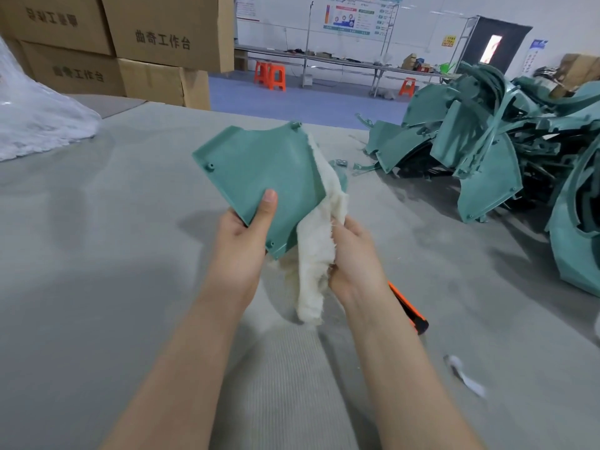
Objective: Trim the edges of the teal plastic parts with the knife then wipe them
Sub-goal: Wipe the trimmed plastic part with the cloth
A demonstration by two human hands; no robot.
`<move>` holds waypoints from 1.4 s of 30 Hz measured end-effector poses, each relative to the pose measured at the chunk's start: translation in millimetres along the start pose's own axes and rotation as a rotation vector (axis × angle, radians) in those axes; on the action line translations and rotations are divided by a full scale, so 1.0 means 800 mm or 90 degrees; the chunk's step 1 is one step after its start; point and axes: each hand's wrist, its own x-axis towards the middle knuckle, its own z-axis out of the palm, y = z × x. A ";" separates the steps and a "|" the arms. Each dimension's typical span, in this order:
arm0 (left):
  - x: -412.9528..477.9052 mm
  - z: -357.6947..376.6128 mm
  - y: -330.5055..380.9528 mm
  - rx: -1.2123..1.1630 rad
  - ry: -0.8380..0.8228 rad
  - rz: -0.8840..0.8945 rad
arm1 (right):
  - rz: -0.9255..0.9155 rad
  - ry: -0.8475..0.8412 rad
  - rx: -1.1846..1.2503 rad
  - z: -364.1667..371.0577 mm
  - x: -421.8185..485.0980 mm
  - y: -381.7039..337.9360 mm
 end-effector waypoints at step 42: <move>-0.002 0.003 0.003 0.055 0.023 0.066 | -0.172 0.341 -0.238 -0.026 0.009 -0.018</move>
